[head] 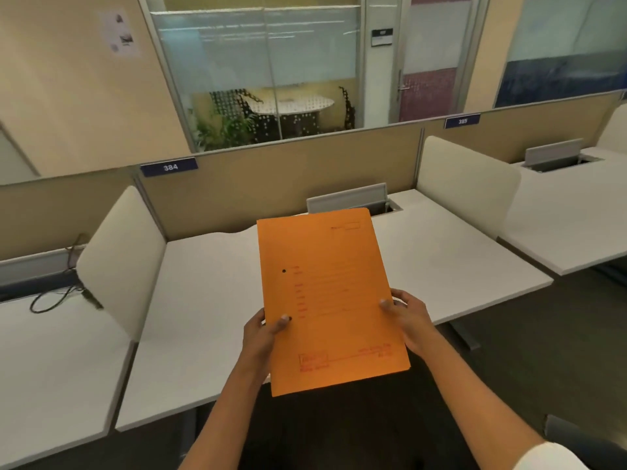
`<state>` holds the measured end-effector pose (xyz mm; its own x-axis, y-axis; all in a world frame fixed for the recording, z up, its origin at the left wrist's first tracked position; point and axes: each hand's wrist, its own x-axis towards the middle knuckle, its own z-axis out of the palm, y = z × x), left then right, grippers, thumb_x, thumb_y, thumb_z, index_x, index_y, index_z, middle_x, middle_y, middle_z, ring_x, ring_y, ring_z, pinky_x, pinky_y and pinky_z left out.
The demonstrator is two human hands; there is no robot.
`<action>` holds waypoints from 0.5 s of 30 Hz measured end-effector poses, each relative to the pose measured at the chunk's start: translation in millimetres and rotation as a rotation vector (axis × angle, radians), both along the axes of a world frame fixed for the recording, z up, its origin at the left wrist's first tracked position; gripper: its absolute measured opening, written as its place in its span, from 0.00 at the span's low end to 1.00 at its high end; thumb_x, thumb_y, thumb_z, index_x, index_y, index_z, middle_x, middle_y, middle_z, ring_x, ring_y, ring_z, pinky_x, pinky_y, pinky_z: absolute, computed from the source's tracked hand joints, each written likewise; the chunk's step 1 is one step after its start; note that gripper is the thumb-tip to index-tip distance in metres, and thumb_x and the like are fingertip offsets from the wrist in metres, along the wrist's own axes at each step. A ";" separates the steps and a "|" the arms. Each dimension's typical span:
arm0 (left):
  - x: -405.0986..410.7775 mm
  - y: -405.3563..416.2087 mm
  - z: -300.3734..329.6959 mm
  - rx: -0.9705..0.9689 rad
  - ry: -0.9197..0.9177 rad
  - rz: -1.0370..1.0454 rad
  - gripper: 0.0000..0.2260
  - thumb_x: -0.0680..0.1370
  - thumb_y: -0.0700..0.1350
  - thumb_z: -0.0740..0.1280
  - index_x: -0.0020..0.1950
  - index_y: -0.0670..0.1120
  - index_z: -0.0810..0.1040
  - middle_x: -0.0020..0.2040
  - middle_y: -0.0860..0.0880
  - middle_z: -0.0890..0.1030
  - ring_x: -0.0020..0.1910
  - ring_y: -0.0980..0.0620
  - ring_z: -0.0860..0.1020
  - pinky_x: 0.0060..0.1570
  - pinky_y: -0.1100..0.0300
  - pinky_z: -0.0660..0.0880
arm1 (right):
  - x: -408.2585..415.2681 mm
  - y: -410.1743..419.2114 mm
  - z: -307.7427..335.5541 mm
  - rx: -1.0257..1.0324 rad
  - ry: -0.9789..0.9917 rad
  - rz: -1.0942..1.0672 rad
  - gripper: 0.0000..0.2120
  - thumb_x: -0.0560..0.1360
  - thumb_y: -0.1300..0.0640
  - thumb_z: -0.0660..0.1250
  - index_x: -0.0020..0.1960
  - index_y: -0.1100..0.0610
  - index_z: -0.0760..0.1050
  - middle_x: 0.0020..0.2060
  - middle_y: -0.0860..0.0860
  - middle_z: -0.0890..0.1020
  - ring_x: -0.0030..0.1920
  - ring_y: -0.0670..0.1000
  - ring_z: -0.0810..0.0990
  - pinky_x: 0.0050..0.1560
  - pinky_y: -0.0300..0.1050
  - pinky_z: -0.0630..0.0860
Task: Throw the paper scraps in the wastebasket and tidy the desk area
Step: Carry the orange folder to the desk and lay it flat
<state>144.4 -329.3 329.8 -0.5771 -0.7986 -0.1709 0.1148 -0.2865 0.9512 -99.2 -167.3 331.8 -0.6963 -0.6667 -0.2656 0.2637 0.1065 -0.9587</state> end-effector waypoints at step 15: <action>21.0 -112.9 6.2 -0.006 -0.061 0.003 0.15 0.76 0.48 0.73 0.61 0.49 0.78 0.51 0.51 0.87 0.47 0.44 0.86 0.36 0.51 0.83 | 26.0 -110.7 -9.2 0.011 0.056 -0.021 0.18 0.77 0.53 0.73 0.64 0.52 0.73 0.57 0.53 0.83 0.55 0.57 0.84 0.56 0.62 0.81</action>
